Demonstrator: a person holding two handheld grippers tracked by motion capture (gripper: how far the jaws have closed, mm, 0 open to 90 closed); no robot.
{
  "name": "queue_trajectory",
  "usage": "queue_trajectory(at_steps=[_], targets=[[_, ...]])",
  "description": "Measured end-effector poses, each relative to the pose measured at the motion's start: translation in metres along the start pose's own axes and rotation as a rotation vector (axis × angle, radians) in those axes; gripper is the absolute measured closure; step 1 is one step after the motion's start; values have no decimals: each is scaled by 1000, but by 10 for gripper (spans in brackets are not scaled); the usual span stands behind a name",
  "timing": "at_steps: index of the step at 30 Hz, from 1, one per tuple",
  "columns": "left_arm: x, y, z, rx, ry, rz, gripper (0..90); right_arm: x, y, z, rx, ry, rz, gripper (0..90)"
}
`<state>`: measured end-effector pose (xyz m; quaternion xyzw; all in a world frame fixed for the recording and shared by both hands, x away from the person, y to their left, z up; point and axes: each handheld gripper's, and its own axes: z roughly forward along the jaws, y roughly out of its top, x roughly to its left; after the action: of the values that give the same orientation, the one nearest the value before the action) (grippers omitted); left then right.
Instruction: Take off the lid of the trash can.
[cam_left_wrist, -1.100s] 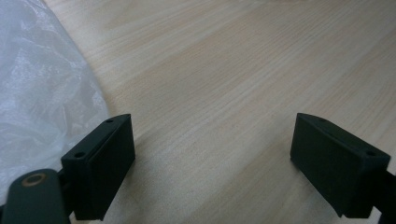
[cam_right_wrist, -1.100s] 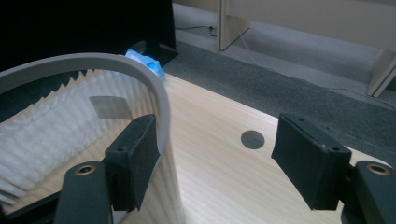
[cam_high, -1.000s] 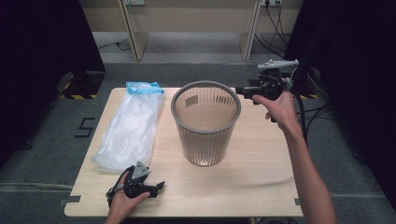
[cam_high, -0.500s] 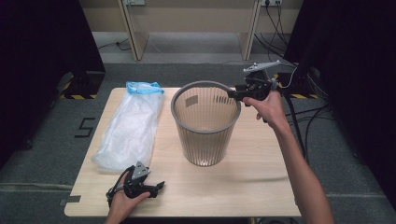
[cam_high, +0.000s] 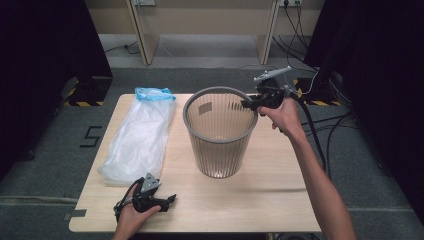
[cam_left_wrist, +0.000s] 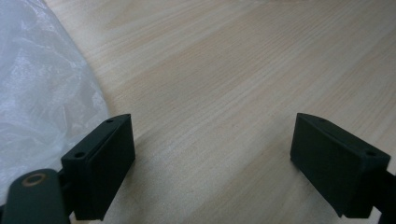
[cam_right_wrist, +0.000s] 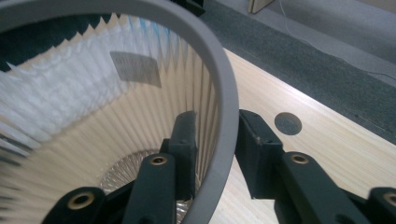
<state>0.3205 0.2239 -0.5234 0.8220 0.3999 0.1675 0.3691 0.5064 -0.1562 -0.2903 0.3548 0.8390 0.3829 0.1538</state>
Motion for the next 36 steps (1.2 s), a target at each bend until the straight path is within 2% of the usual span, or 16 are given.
queue_trajectory(at_steps=[5,15,24,30,36], targets=[[0,0,0,0,0,1,128,2,0,1,-1,-10,-13,744],[0,0,0,0,0,0,128,3,6,-5,-46,-26,-19,763],[0,0,0,0,-1,-2,128,2,13,-12,-81,-21,-24,776],[0,0,0,-1,0,-1,128,-2,14,-17,-127,-3,0,788],[0,0,0,-1,0,-3,128,-11,14,-27,-184,23,52,799]])
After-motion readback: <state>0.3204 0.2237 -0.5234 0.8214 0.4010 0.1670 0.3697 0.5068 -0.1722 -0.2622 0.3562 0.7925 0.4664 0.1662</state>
